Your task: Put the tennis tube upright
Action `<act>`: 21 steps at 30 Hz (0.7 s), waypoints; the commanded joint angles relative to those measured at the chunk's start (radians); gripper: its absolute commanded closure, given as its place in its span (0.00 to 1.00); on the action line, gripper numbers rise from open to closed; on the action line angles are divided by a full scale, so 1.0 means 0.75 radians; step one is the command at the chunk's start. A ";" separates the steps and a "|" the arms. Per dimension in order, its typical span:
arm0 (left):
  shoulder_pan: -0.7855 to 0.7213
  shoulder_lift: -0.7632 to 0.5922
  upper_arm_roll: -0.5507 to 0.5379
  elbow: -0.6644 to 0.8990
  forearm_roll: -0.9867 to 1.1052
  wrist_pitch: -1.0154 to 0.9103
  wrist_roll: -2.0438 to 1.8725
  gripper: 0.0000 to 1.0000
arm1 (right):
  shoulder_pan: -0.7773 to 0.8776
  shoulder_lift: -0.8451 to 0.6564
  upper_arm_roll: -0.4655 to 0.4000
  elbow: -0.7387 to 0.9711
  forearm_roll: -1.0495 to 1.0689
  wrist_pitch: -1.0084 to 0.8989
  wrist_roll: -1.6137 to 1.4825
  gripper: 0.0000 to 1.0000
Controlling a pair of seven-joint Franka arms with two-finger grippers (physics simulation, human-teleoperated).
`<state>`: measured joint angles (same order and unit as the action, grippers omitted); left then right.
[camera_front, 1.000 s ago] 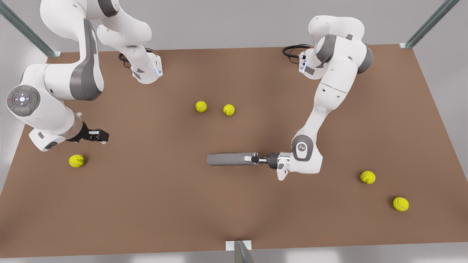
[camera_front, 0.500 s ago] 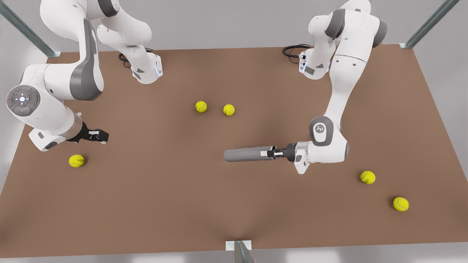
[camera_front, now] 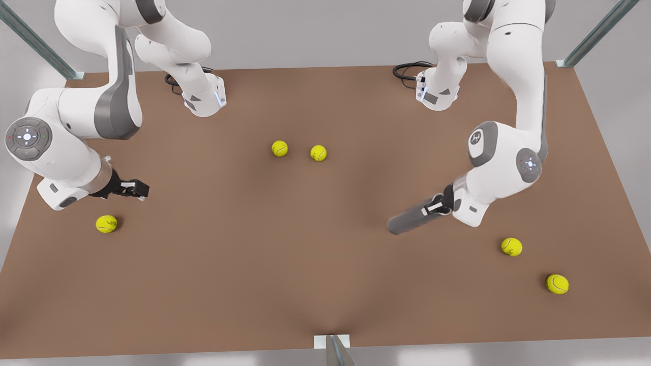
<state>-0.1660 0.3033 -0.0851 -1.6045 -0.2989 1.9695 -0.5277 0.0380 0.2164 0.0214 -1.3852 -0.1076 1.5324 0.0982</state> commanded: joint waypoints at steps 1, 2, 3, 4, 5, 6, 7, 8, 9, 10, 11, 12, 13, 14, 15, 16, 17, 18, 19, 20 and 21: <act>0.000 -0.003 0.001 0.000 0.190 0.000 -0.002 0.79 | 0.002 0.000 0.000 0.000 0.000 0.000 0.000 0.00; 0.002 -0.014 0.001 0.000 0.194 0.000 -0.020 0.79 | 0.005 0.000 0.000 0.000 0.000 0.000 0.000 0.00; 0.002 -0.016 0.001 0.000 0.261 0.000 -0.067 0.79 | 0.007 0.000 0.000 0.000 0.000 0.000 0.002 0.00; 0.000 -0.016 0.001 0.000 0.317 0.002 -0.104 0.79 | 0.007 0.000 0.000 0.000 0.000 0.000 0.002 0.00; 0.000 -0.012 0.001 0.000 0.345 0.002 -0.104 0.79 | 0.007 0.000 0.000 0.000 0.000 0.000 0.002 0.00; 0.000 -0.006 0.001 0.000 0.384 0.002 -0.117 0.79 | 0.007 0.000 0.000 0.000 0.000 0.000 0.002 0.00; 0.000 0.001 0.001 0.000 0.388 0.002 -0.127 0.79 | 0.007 0.000 0.000 0.000 0.000 0.000 0.002 0.00; 0.002 0.011 0.003 0.000 0.397 0.002 -0.127 0.79 | 0.009 0.000 0.000 0.000 0.000 0.000 0.002 0.00; 0.002 0.023 0.005 0.000 0.397 0.002 -0.133 0.79 | 0.007 0.000 0.000 0.000 0.000 0.000 0.002 0.00; 0.025 0.035 0.005 0.000 0.429 0.002 -0.133 0.79 | 0.009 0.000 0.000 0.000 0.000 0.000 0.002 0.00; 0.025 0.046 0.005 -0.002 0.442 0.002 -0.135 0.79 | 0.009 0.000 0.000 0.000 0.000 0.000 0.002 0.00; 0.027 0.062 0.005 0.000 0.444 0.002 -0.147 0.79 | 0.009 0.000 0.000 0.000 -0.002 0.000 0.004 0.00; 0.027 0.074 0.005 0.000 0.444 0.004 -0.147 0.79 | 0.009 0.000 0.000 0.000 0.000 0.000 0.004 0.00; 0.027 0.093 0.005 0.000 0.444 0.004 -0.149 0.79 | 0.009 0.000 0.000 0.000 0.000 0.000 0.002 0.00; 0.027 0.103 0.005 0.000 0.444 0.006 -0.153 0.79 | 0.009 0.000 0.000 0.000 -0.002 0.000 0.002 0.00; 0.027 0.117 0.003 0.000 0.444 0.008 -0.153 0.79 | 0.009 0.000 0.000 0.000 -0.002 0.000 0.004 0.00; 0.027 0.125 0.005 0.000 0.442 0.012 -0.153 0.79 | 0.009 0.000 0.000 0.000 -0.002 0.000 0.004 0.00; 0.027 0.129 0.003 0.000 0.442 0.012 -0.153 0.79 | 0.009 0.000 0.000 0.000 -0.002 0.000 0.002 0.00; 0.027 0.134 0.003 0.000 0.442 0.012 -0.153 0.79 | 0.009 0.000 0.000 0.000 -0.002 0.000 0.004 0.00; 0.027 0.136 0.005 0.000 0.442 0.012 -0.153 0.79 | 0.009 0.000 0.000 0.000 0.000 0.000 0.004 0.00; 0.027 0.140 0.003 0.000 0.440 0.014 -0.155 0.79 | 0.011 0.000 0.000 0.000 0.000 0.000 0.006 0.00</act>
<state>-0.1458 0.4107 -0.0828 -1.6045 0.0375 1.9802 -0.6445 0.0466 0.2164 0.0215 -1.3852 -0.1074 1.5324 0.1038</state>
